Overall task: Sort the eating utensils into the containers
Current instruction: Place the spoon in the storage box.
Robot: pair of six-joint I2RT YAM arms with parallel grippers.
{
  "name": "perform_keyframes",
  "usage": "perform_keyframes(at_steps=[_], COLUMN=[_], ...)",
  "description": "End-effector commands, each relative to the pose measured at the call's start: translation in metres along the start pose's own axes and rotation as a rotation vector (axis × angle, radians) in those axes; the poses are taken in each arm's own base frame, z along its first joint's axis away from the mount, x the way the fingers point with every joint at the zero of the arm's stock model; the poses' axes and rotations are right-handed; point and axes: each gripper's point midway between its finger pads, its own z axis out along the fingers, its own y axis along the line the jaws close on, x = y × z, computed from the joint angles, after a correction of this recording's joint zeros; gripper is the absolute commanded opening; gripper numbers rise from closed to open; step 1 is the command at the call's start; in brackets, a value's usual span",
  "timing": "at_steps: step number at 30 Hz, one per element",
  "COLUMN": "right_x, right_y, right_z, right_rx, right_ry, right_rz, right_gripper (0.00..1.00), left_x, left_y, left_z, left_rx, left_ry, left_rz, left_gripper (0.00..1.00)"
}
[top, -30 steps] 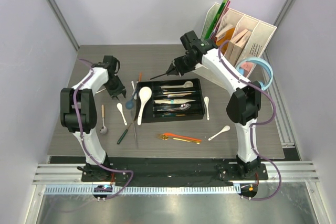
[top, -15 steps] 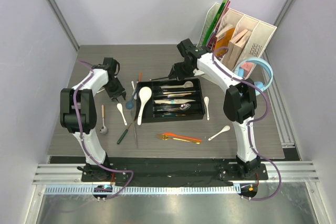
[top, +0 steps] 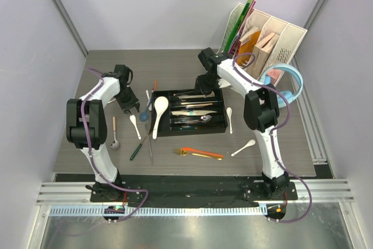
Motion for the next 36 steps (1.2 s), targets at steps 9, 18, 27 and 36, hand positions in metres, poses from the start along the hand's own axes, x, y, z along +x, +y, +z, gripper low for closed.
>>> perform_keyframes(at_steps=[9, 18, 27, 36], right_x=[-0.007, 0.001, -0.002, 0.030], right_y=[0.019, 0.024, 0.039, 0.044], right_z=[0.003, 0.012, -0.021, -0.101], right_rx=[-0.031, -0.023, -0.128, -0.313], right_ry=[-0.051, -0.016, -0.021, 0.168], right_rz=[0.034, 0.012, -0.089, -0.147], right_gripper=[0.01, 0.24, 0.43, 0.50], left_x=[-0.007, -0.005, -0.005, -0.005], left_y=[-0.002, 0.002, 0.002, 0.001], left_z=[-0.007, -0.009, -0.009, -0.005], left_rx=[0.028, 0.014, 0.019, 0.021], left_ry=[-0.031, -0.033, -0.032, -0.021], left_rz=[-0.001, 0.004, 0.004, -0.002], left_gripper=[0.38, 0.38, 0.38, 0.38])
